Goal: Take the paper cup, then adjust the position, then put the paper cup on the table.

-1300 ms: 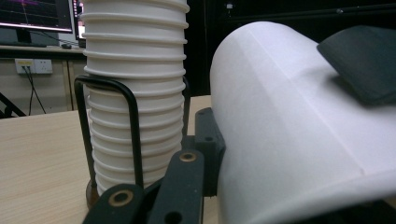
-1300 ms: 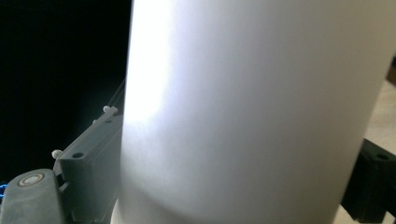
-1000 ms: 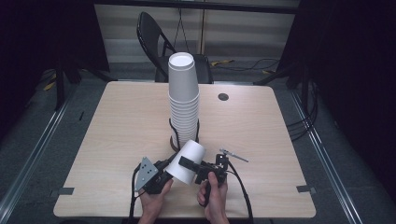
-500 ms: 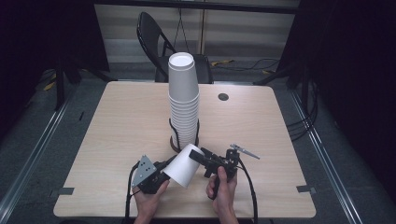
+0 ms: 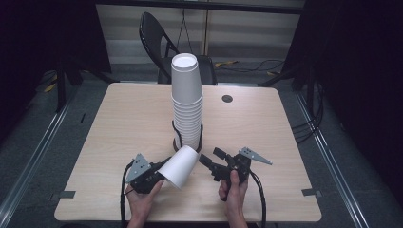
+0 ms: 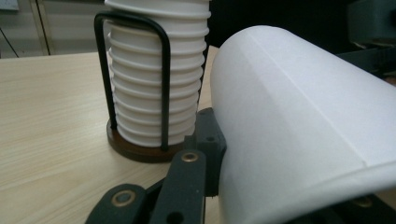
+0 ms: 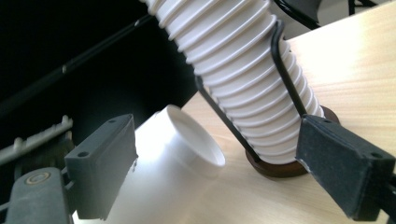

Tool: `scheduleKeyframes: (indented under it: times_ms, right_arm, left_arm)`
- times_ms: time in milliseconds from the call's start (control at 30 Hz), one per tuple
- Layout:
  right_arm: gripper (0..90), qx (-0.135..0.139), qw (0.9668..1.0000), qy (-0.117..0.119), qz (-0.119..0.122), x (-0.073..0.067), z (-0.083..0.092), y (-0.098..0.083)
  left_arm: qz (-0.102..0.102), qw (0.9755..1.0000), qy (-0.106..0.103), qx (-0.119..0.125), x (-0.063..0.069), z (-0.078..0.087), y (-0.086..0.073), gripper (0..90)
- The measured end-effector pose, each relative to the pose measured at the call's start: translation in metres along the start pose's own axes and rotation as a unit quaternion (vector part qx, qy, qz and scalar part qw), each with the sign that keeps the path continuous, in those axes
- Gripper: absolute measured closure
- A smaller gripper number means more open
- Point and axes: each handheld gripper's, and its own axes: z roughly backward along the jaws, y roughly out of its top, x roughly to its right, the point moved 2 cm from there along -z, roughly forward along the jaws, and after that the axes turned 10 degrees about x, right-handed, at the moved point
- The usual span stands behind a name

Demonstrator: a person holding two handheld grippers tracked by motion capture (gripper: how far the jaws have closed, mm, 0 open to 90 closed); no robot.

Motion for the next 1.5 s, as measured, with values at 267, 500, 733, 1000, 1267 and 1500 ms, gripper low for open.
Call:
scheduleKeyframes:
  times_ms: [267,500,733,1000,1267,1500]
  right_arm:
    - [12.8,-0.026,0.9966,0.009,0.077,-0.003,0.002,-0.009]
    - [12.6,-0.023,0.983,-0.004,0.182,-0.007,0.002,-0.018]
    - [15.9,-0.052,0.9718,-0.005,0.23,-0.012,0.004,-0.028]
    - [14.4,-0.076,0.9474,-0.002,0.311,-0.018,0.003,-0.037]
    - [14.8,-0.08,0.9205,-0.004,0.382,-0.02,0.004,-0.041]
    - [14.6,-0.088,0.8951,-0.008,0.437,-0.028,0.004,-0.043]
  left_arm:
    - [-0.007,0.9994,-0.001,-0.035,-0.007,0.0,0.006,86.5]
    - [-0.019,0.9973,-0.006,-0.07,-0.01,0.0,0.01,86.5]
    - [0.011,0.9958,-0.011,-0.09,-0.017,0.0,0.013,86.6]
    - [-0.01,0.9922,-0.014,-0.123,-0.016,-0.007,0.026,86.4]
    - [-0.02,0.9864,-0.027,-0.161,-0.014,-0.017,0.037,86.5]
    - [-0.016,0.9802,-0.038,-0.194,-0.013,-0.023,0.044,86.5]
